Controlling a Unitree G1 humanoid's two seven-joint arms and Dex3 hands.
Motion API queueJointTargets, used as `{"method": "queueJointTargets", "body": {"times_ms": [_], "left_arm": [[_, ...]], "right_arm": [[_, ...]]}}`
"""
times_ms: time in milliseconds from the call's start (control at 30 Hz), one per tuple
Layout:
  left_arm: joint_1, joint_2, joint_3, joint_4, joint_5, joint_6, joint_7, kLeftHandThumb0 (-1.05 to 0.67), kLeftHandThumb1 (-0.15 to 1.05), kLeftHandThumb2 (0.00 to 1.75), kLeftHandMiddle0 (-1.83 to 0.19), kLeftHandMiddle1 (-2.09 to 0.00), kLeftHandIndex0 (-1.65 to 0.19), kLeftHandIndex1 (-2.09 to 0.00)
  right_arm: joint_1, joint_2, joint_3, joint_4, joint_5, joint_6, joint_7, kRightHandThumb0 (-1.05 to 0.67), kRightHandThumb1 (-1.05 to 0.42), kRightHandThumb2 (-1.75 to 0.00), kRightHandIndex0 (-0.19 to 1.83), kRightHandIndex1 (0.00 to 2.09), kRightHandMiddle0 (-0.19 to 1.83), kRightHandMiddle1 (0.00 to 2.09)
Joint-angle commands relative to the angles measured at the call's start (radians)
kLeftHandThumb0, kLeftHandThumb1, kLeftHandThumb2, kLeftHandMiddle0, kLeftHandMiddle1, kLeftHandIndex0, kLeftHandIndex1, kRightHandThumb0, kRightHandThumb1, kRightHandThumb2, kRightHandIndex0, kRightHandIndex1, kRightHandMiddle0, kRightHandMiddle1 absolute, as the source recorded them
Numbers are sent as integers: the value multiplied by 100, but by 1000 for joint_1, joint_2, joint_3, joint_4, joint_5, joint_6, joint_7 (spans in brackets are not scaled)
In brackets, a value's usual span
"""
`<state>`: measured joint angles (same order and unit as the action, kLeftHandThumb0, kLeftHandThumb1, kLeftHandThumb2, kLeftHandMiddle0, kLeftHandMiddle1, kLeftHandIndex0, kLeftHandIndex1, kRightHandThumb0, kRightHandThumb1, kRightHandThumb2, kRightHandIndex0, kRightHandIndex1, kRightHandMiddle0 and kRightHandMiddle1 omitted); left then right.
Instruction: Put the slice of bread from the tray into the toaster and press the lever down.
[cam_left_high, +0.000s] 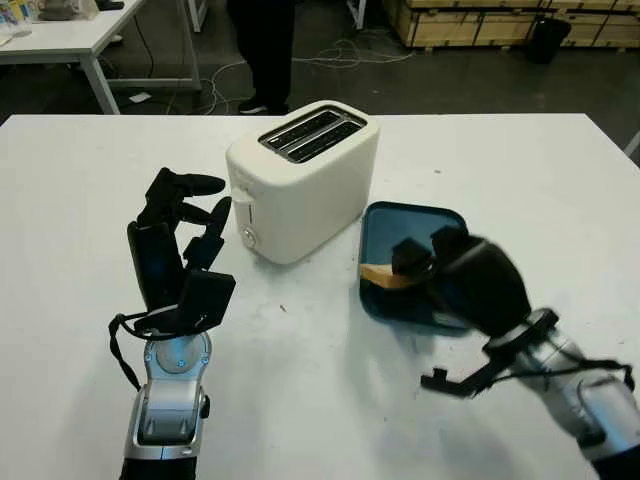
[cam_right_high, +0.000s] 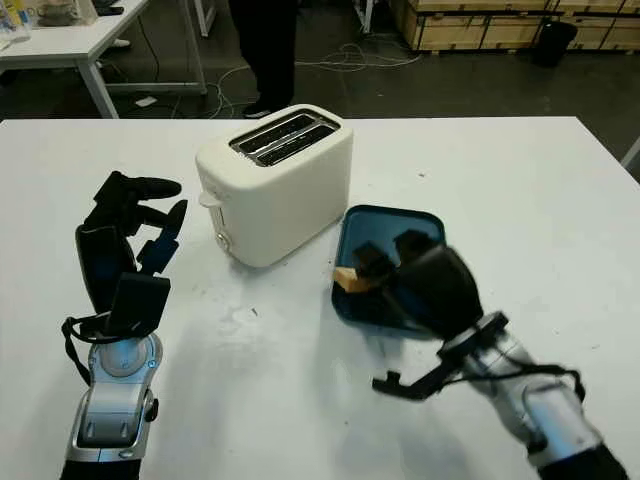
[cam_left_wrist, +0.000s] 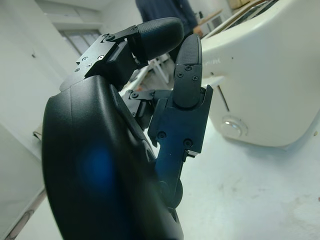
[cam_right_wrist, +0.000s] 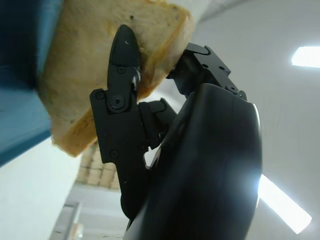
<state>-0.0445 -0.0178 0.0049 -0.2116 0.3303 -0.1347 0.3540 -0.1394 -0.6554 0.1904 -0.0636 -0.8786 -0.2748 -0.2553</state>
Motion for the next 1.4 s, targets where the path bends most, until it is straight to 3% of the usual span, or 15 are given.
{"method": "queueJointTargets", "body": {"times_ms": [0, 167, 400, 467, 733, 833, 933, 1000, 1367], "left_arm": [[-3, -2, -6, -4, 18, -4, 3, -41, 92, 21, -52, -169, -55, -118], [-5, -5, -6, -6, 29, 2, 6, -41, 92, 21, -53, -170, -55, -117], [-2, -14, -6, -5, 24, 0, 5, -39, 92, 21, -51, -172, -55, -117], [-2, -15, -6, -4, 30, 1, 9, -39, 92, 21, -51, -172, -55, -118], [12, -22, -4, -9, 24, 5, 8, -38, 92, 21, -49, -171, -53, -117], [15, -22, -3, -9, 17, -1, 4, -38, 92, 22, -48, -171, -53, -116], [15, -21, -2, -6, 17, -4, 3, -38, 92, 22, -48, -172, -53, -117], [16, -22, -3, -8, 16, -1, 2, -38, 92, 22, -48, -172, -52, -117], [14, -23, 1, -8, 27, 3, 11, -38, 92, 22, -51, -170, -54, -116]], "right_arm": [[-66, -1, -33, 51, 69, -25, 23, -40, -92, -36, 77, 175, 46, 175], [-244, -26, -77, 180, 172, -69, 99, -35, -92, -32, 78, 175, 46, 172], [-657, -71, -48, 616, 320, -317, 245, -19, -92, -16, 74, 174, 68, 139], [-774, -67, -26, 740, 337, -368, 307, -19, -92, -20, 71, 173, 67, 138], [-1174, -4, 104, 1155, 236, -538, 241, -33, -92, -17, 102, 157, 92, 129], [-1283, 23, 173, 1225, 153, -520, 150, -49, -92, -26, 107, 172, 86, 157], [-1365, 50, 230, 1264, 93, -504, 89, -58, -92, -40, 114, 174, 85, 172], [-1405, 66, 263, 1283, 60, -499, 46, -59, -92, -43, 116, 174, 87, 174], [-1523, 170, 383, 1361, -29, -408, -94, -51, -92, -28, 120, 175, 92, 175]]}}
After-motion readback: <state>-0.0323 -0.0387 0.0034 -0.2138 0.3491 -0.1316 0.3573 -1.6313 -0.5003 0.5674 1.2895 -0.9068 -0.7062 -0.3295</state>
